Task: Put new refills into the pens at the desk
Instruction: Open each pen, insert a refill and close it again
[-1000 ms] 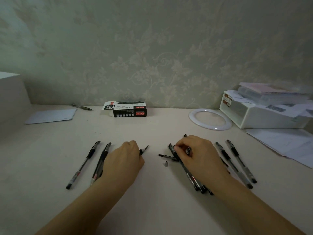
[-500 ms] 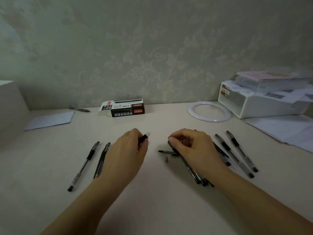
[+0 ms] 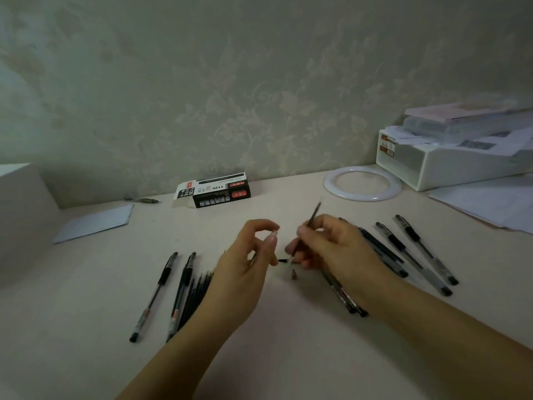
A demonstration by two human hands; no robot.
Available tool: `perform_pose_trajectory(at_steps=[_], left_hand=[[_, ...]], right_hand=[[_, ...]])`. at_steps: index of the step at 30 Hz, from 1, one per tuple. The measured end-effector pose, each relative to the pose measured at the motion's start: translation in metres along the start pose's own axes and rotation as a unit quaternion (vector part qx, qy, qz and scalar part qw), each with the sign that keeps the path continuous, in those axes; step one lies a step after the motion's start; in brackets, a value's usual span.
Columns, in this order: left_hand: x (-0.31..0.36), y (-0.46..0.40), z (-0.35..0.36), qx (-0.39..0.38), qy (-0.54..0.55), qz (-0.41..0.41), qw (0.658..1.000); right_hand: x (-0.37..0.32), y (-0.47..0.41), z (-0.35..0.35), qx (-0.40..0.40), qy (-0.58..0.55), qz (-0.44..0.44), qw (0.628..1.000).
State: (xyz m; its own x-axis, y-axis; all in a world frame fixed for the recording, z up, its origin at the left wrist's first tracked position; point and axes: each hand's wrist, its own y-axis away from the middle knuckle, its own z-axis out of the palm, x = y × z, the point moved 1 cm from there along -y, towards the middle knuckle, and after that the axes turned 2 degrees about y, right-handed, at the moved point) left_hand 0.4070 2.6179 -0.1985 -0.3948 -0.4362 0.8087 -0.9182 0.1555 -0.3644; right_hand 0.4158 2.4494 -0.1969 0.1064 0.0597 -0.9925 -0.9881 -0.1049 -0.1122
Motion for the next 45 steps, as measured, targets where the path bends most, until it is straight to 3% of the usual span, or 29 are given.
perform_pose_trajectory(at_steps=[3,6,24,26,30,35,38,40,42,45], left_hand=[[-0.004,0.002,0.001,-0.048,-0.046,-0.004,0.998],[-0.005,0.003,0.004,-0.059,-0.010,-0.009,0.998],[-0.006,0.001,0.003,-0.060,0.072,-0.023,0.995],[-0.005,0.002,0.004,-0.060,0.068,-0.019,0.996],[-0.003,0.004,0.005,-0.063,0.081,-0.015,0.995],[-0.003,0.002,0.000,-0.037,0.078,-0.019,0.996],[-0.005,0.001,-0.001,-0.028,0.047,-0.015,0.998],[-0.006,0.001,-0.001,-0.027,0.048,-0.013,0.998],[-0.008,0.000,-0.001,-0.030,0.050,-0.017,0.998],[-0.011,-0.001,-0.001,-0.040,0.033,-0.025,0.998]], right_hand=[[-0.003,-0.006,-0.011,0.053,-0.108,-0.014,0.993],[0.000,-0.007,-0.011,0.041,-0.152,-0.011,0.987],[0.005,-0.010,-0.018,0.033,-0.123,-0.027,0.991],[0.003,-0.008,-0.017,0.028,-0.074,-0.037,0.996],[0.000,0.000,-0.010,-0.020,0.174,-0.069,0.982],[0.003,0.001,-0.010,-0.041,0.419,-0.159,0.893],[0.005,-0.001,-0.011,-0.086,0.503,-0.179,0.841],[0.010,0.000,-0.010,-0.109,0.524,-0.176,0.826],[0.010,0.000,-0.008,-0.098,0.508,-0.185,0.836],[0.004,-0.002,-0.015,0.006,0.347,-0.164,0.923]])
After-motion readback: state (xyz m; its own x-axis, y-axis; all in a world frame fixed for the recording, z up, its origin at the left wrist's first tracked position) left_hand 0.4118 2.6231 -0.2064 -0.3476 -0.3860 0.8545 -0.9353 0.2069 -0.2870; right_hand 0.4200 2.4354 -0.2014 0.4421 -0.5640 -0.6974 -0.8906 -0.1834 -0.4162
